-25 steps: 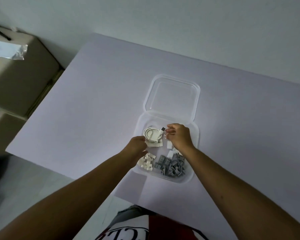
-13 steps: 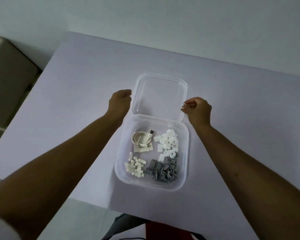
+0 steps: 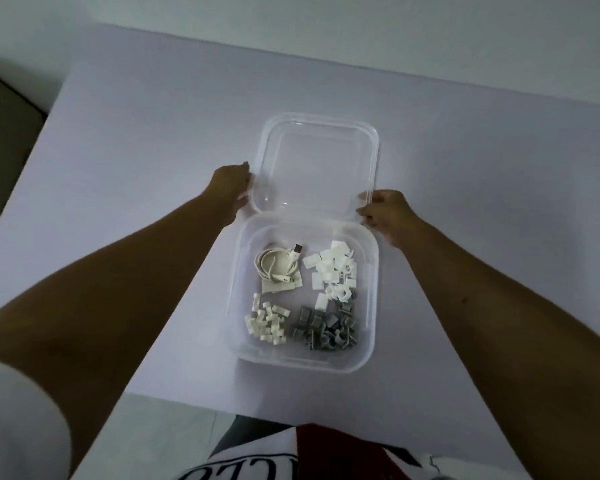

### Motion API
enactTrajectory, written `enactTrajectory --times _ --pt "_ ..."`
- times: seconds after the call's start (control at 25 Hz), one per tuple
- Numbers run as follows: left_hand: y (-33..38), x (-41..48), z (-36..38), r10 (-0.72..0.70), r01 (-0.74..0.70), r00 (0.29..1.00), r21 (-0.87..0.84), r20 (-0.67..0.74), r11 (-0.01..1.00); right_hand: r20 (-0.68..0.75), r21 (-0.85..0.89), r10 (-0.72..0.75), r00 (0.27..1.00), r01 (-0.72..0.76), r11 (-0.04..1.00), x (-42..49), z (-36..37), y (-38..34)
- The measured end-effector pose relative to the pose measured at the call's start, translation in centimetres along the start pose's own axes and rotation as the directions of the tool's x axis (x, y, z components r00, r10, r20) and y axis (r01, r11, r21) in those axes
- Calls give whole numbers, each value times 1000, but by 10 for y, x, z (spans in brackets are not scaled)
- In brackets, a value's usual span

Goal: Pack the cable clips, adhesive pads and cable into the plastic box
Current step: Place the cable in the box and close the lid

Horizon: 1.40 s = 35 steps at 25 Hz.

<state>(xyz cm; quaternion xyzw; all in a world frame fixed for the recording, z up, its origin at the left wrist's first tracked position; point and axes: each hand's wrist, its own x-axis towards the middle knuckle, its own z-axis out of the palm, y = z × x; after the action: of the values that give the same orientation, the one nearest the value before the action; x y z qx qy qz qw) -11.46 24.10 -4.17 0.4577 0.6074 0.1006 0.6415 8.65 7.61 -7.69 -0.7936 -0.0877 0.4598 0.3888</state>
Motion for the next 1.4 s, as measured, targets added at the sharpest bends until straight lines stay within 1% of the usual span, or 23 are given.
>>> enactTrajectory --times 0.04,0.12,0.16,0.2,0.28,0.32,0.36,0.4,0.44,0.48,0.52,0.56,0.6,0.64,0.72,0.8,0.92,1.08,1.16,1.28,1.32,1.4 --pt "3 -3 -2 2 -2 1000 -38 10 999 14 -5 -49 999 49 999 -4 -1 -4" --pt "11 -14 -8 29 -24 999 -124 36 992 -2 -63 -245 969 245 968 -16 -7 -13" --pt "15 -21 -13 45 -34 997 -183 57 983 -16 -100 -370 929 366 925 -24 -12 -18" --pt "19 -30 -21 53 -25 994 -256 101 966 -24 -132 -486 873 480 868 -33 -17 -22" --pt "23 -45 -41 88 32 962 -427 258 904 -47 -256 -680 732 649 716 -53 -28 -25" --pt "23 -57 -50 112 72 933 -485 342 872 -59 -326 -745 664 693 643 -65 -32 -22" --pt "21 -71 -58 129 97 907 -498 401 862 -71 -348 -783 618 720 600 -78 -33 -15" --pt "17 -86 -62 146 82 891 -466 431 881 -92 -302 -784 614 733 609 -92 -32 -6" --pt "6 -98 -63 166 26 887 -405 431 914 -118 -181 -739 663 718 672 -106 -28 3" --pt "-7 -107 -62 209 -57 887 -351 413 935 -131 -13 -666 734 671 742 -120 -22 13" --pt "-22 -117 -59 252 -139 889 -299 384 944 -121 152 -594 795 606 781 -132 -16 22" --pt "-38 -130 -55 284 -206 891 -243 353 948 -103 278 -534 839 540 794 -142 -9 32" --pt "-53 -140 -52 324 -286 891 -159 319 945 -81 341 -484 871 481 808 -151 -4 43" --pt "-66 -149 -51 365 -364 888 -58 279 930 -54 327 -455 889 447 833 -157 0 53" --pt "-93 -158 -52 446 -483 866 154 225 862 11 171 -475 880 467 868 -167 7 71" --pt "-116 -160 -53 487 -528 848 252 210 811 66 39 -505 860 504 863 -171 10 82" --pt "-144 -161 -48 502 -536 844 255 190 805 77 -82 -560 825 565 821 -168 13 84" --pt "-158 -158 -40 554 -589 807 335 205 735 56 -128 -532 845 534 836 -164 12 97" --pt "-160 -158 -38 556 -593 804 349 208 726 54 -148 -528 847 530 835 -163 11 101" --pt "-164 -159 -40 542 -576 816 352 199 738 46 -186 -545 837 543 819 -164 15 103" --pt "-164 -159 -41 527 -560 827 347 195 752 35 -173 -537 843 535 827 -165 17 105" --pt "-163 -161 -39 466 -497 868 306 172 812 -10 -87 -445 895 443 892 -169 20 111"
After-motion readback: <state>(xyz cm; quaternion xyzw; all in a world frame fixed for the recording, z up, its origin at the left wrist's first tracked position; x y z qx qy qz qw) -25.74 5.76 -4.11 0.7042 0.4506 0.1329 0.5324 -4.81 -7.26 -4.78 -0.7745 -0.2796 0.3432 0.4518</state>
